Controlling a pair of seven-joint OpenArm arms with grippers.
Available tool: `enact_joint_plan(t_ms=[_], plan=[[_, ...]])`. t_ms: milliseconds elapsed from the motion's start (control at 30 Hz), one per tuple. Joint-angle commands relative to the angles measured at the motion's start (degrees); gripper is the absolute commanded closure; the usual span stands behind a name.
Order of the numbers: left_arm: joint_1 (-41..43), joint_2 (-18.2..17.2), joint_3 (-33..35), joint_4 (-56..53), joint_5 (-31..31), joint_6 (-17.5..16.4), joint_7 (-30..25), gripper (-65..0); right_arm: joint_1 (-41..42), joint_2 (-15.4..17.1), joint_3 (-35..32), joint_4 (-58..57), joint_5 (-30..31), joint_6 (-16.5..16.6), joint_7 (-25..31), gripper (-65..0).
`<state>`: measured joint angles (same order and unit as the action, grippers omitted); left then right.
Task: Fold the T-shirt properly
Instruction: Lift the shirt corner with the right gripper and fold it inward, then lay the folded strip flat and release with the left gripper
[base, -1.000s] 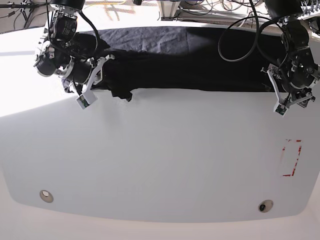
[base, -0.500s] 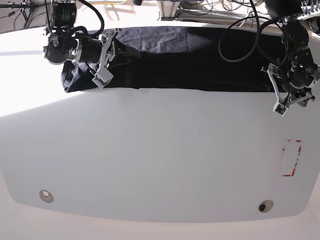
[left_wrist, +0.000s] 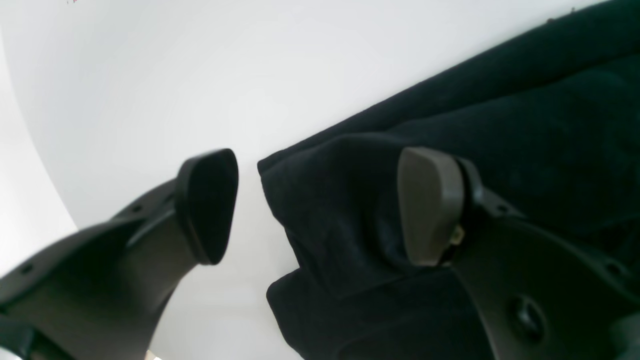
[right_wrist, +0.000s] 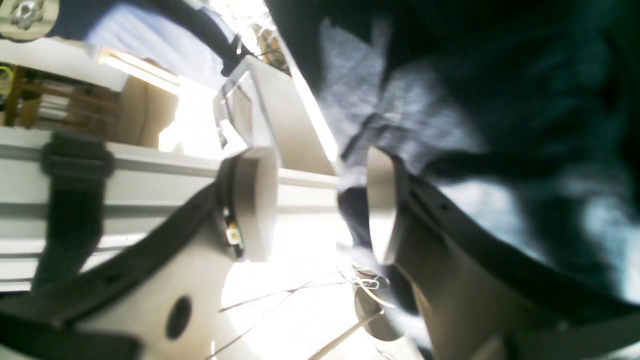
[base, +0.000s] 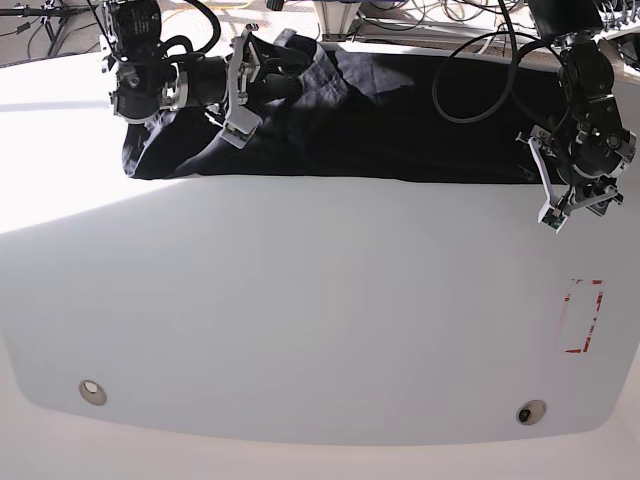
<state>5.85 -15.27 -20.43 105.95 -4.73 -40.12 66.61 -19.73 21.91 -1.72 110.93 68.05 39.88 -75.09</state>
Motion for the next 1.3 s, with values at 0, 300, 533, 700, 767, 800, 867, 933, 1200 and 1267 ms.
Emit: enact_joint_plan(t_ms=[0,300,533,700,767,800,867,933,1200,1267], plan=[[-0.53,-0.69,-0.28,0.99,-0.15,0.12,-0.37,-45.1,0.34,1.25,2.73,0.85,1.79,0.12,0.94,-28.2],[1.49,-0.51,-0.37,4.51,-0.76,0.12,-0.02,-45.1,0.52,2.31,9.94,1.20,-1.46,0.12,0.94,-27.6],[6.50,1.42,-2.21,9.43,-4.72,0.12,-0.02,-42.1,-0.10,0.55,16.44,2.34,-10.07,0.12,1.02,-18.1],[11.16,2.74,-9.51,8.73,-7.53,0.12,-0.37,-28.1,-2.38,-1.38,18.99,4.98,-16.67,0.12,1.02,-2.2],[12.31,3.53,-11.35,8.38,-7.97,0.12,-0.37,-24.2,-2.38,-1.38,19.08,4.89,-19.30,0.12,1.38,-1.6],[13.19,3.79,-12.32,8.20,-7.97,0.12,-0.37,-21.1,-2.74,-1.47,18.99,4.89,-21.68,0.12,2.34,-1.6],[13.89,4.06,-13.20,7.76,-7.62,0.12,-0.37,-17.1,-3.35,-2.18,18.90,4.89,-25.90,0.12,4.54,-1.9],[14.24,4.06,-13.55,6.88,-7.62,0.12,-0.46,-14.0,-3.97,-3.76,18.81,4.27,-30.82,0.12,6.74,-2.1],[12.40,3.27,-10.48,-0.41,-7.09,0.12,-4.24,-11.9,-0.71,-8.15,16.79,-1.18,-52.10,0.12,12.80,-2.1],[10.29,1.95,-7.75,-3.84,-5.60,0.12,-4.24,-11.9,0.17,-8.07,16.00,-4.17,-57.11,0.12,15.44,-2.1]])
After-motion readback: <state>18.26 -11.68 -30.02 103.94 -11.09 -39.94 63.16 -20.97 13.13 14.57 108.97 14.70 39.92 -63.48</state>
